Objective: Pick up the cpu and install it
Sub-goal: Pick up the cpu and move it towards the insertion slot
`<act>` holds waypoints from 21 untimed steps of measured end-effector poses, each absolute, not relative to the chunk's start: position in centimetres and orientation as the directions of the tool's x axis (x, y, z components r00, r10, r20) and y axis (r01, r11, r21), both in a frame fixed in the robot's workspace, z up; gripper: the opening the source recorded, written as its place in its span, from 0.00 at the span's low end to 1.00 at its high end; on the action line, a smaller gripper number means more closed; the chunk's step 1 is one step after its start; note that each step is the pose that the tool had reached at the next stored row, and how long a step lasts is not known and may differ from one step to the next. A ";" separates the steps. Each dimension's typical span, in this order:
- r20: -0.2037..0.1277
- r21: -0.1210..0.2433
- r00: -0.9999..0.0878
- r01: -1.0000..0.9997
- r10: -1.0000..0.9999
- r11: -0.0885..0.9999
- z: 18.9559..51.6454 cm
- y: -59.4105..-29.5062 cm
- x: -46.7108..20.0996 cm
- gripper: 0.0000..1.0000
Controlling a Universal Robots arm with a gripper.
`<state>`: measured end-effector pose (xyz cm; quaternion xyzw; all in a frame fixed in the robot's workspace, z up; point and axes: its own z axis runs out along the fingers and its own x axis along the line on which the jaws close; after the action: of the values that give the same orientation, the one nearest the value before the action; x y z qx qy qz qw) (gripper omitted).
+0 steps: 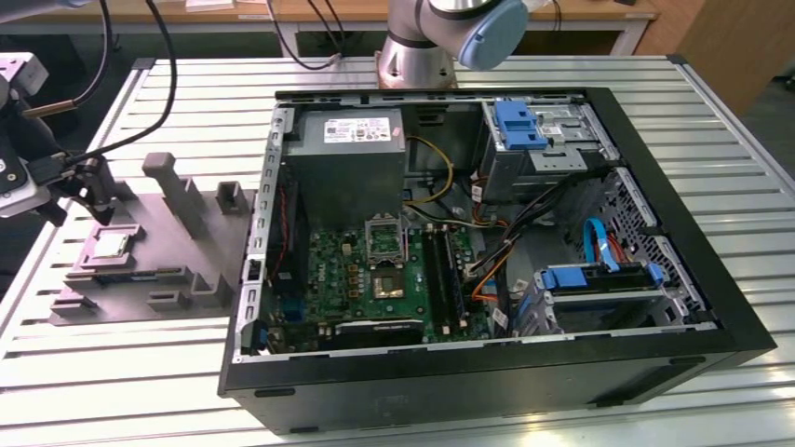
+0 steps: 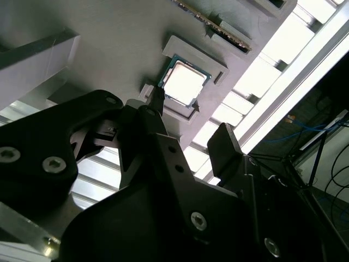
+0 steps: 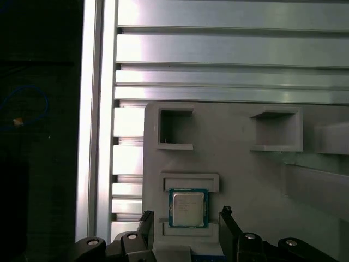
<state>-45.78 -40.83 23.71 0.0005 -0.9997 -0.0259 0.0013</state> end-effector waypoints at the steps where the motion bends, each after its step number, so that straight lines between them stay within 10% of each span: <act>1: 0.003 0.052 -1.000 -0.001 -0.001 0.999 23.7 -40.8 -45.8 0.59; 6: 0.002 0.052 -1.000 -0.001 -0.001 0.999 23.7 -40.8 -45.8 0.44; 21: 0.002 0.052 -1.000 -0.001 -0.001 0.999 23.7 -40.8 -45.9 0.50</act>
<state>-45.90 -40.83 23.71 0.0005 -0.9997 -0.0259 0.0013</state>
